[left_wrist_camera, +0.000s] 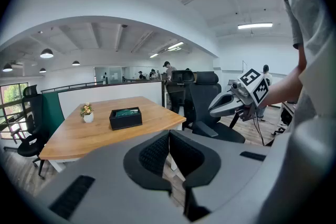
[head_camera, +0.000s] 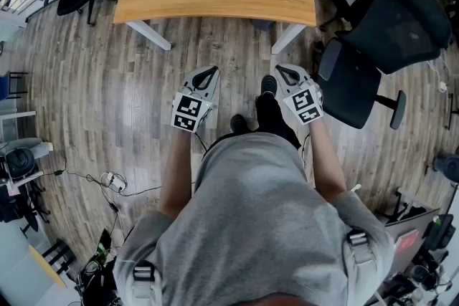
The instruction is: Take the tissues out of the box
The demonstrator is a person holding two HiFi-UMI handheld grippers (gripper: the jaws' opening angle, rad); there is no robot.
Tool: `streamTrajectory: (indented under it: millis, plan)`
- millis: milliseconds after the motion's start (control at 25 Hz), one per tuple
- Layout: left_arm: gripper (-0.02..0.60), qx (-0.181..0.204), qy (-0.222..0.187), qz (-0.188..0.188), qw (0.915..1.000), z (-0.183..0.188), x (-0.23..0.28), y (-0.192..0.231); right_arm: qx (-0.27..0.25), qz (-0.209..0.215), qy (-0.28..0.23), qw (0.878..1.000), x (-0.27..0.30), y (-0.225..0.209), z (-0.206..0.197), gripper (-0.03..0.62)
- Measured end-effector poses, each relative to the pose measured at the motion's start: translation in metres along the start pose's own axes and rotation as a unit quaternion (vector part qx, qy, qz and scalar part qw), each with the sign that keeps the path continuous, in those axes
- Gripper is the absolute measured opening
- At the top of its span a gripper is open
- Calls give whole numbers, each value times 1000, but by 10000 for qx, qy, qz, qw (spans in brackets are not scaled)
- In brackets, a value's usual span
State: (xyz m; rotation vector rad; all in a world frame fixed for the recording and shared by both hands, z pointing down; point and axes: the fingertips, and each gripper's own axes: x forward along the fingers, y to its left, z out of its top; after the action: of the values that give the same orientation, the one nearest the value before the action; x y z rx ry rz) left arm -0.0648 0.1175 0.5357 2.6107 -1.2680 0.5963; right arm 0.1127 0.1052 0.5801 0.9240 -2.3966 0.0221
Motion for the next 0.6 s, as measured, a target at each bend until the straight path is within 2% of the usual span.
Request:
streamTrajectory:
  millis: [320,480,600]
  plan:
    - [20,65,-55,-71,9999,0,-8,-12,-106,21,5,9999,-5,6,-4,3]
    - [20,125,-13,7,9999,-3,-16,-8,172,28,-136,9998,-6,7,0,3]
    - [20,131,-31,62,9999,-3,-24,-4,193,46,-142,9997,-5,9,2,3]
